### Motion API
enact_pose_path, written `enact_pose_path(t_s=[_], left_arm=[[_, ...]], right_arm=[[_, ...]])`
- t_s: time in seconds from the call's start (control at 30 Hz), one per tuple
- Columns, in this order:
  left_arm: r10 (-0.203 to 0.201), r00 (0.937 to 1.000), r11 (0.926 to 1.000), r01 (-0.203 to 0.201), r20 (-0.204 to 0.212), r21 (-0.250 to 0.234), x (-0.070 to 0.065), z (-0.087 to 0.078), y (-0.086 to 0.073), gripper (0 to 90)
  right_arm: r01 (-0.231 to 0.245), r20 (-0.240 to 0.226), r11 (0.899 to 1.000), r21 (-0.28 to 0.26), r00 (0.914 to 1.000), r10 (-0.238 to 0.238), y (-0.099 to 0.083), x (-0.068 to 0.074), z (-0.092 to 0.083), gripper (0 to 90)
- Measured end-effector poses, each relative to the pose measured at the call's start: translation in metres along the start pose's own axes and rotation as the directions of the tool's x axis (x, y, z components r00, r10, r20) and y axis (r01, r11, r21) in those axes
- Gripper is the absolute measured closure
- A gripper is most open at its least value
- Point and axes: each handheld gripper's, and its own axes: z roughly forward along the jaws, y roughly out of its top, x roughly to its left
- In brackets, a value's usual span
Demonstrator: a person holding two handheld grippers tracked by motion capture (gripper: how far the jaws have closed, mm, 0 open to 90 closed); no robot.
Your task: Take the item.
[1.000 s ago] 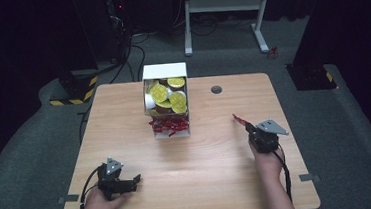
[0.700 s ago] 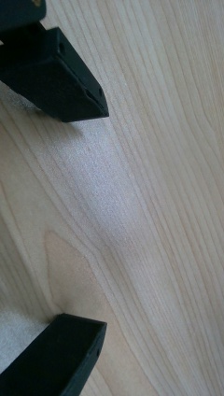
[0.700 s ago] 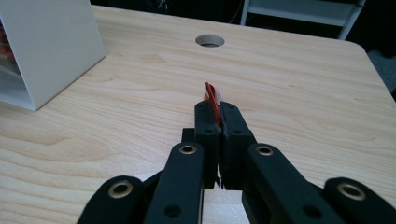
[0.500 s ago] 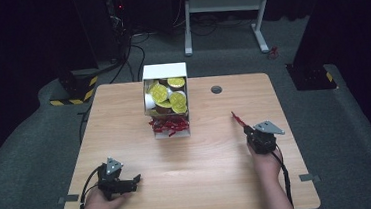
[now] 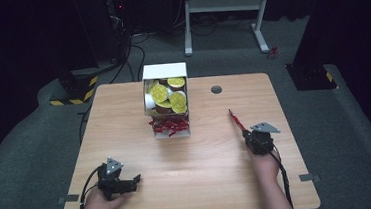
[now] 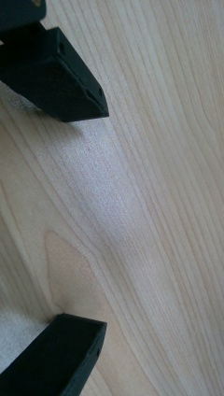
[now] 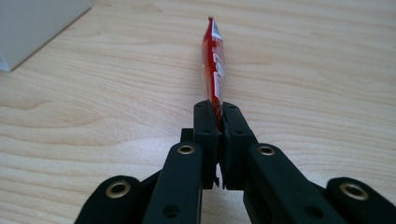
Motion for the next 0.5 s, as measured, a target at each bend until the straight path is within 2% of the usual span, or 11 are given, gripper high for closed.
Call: enact_pose_path(t_s=[0.13,0.37,0.4,0.5], left_arm=[[0.000,1.0000,1.0000,0.000,0.000,0.000,0.0000,0.0000,0.0000,1.2],[0.000,1.0000,1.0000,0.000,0.000,0.000,0.0000,0.0000,0.0000,1.2],[0.000,1.0000,1.0000,0.000,0.000,0.000,0.0000,0.0000,0.0000,1.3],[0.000,1.0000,1.0000,0.000,0.000,0.000,0.0000,0.0000,0.0000,1.3]], right_arm=[[-0.006,0.007,0.999,0.031,1.0000,0.006,-0.0032,-0.0026,0.0041,86.9],[-0.029,0.001,0.998,0.048,0.9996,0.029,-0.0073,-0.0053,0.0069,84.9],[-0.030,-0.002,0.998,0.047,0.9996,0.030,-0.0073,-0.0053,0.0068,82.6],[-0.056,-0.033,0.998,0.024,0.9979,0.057,-0.0056,-0.0068,0.0051,66.5]])
